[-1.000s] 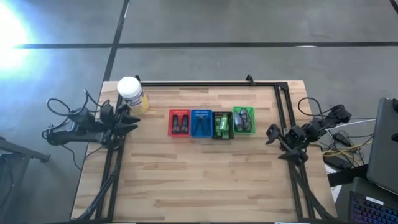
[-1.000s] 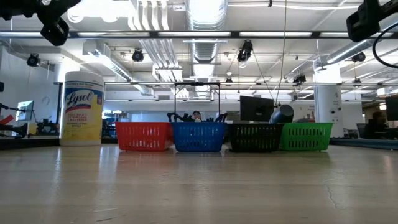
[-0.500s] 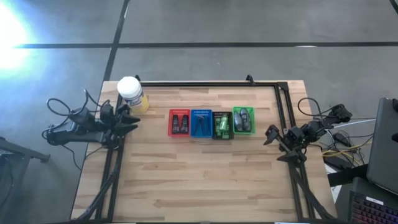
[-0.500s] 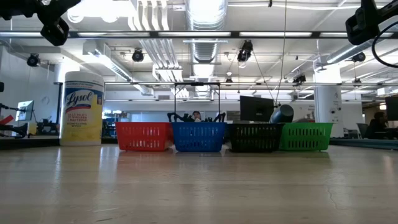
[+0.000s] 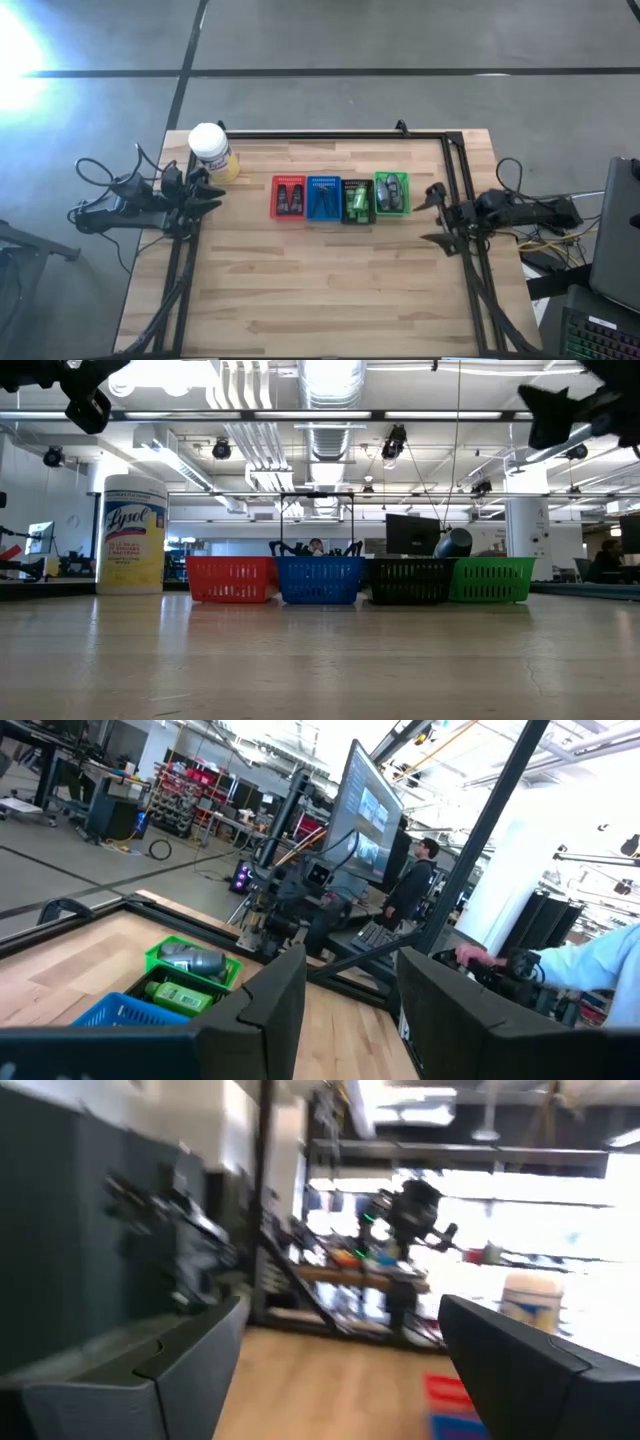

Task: Pick & Place Travel size toiletries
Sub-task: Return to Home Position

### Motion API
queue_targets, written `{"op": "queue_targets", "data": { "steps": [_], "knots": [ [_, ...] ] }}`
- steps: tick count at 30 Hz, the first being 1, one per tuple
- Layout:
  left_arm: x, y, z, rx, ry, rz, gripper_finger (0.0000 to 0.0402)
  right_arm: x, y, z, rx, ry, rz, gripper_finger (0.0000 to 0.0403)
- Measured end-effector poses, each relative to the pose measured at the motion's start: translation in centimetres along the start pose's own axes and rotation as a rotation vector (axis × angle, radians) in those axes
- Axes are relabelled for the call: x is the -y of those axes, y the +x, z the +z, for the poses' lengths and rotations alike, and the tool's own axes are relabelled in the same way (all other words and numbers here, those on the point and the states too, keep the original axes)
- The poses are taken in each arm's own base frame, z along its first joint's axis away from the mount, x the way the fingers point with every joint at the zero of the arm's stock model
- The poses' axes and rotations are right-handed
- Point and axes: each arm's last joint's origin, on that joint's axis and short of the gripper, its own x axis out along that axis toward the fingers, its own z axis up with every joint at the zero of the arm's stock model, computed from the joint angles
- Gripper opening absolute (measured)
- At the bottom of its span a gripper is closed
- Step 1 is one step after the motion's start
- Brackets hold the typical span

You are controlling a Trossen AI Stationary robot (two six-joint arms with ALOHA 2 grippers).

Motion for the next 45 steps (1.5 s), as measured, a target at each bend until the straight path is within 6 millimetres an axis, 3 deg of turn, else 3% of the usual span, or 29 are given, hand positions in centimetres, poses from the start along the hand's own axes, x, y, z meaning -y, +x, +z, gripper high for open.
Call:
{"op": "queue_targets", "data": {
  "steps": [12, 26, 45],
  "knots": [
    [0.0, 0.0, 0.0, 0.000, 0.000, 0.000, 0.0163, 0.6, -0.3, -2.1, -0.220, -0.184, -0.038, 0.0361],
    [0.0, 0.0, 0.0, -0.001, 0.000, 0.000, 0.0163, 0.8, -0.3, -2.1, -0.215, 0.062, -0.100, 0.0327],
    [-0.2, 0.0, -0.4, -0.006, 0.000, -0.002, 0.0163, 0.8, -0.3, -2.1, -0.215, 0.089, -0.103, 0.0363]
  ]
}}
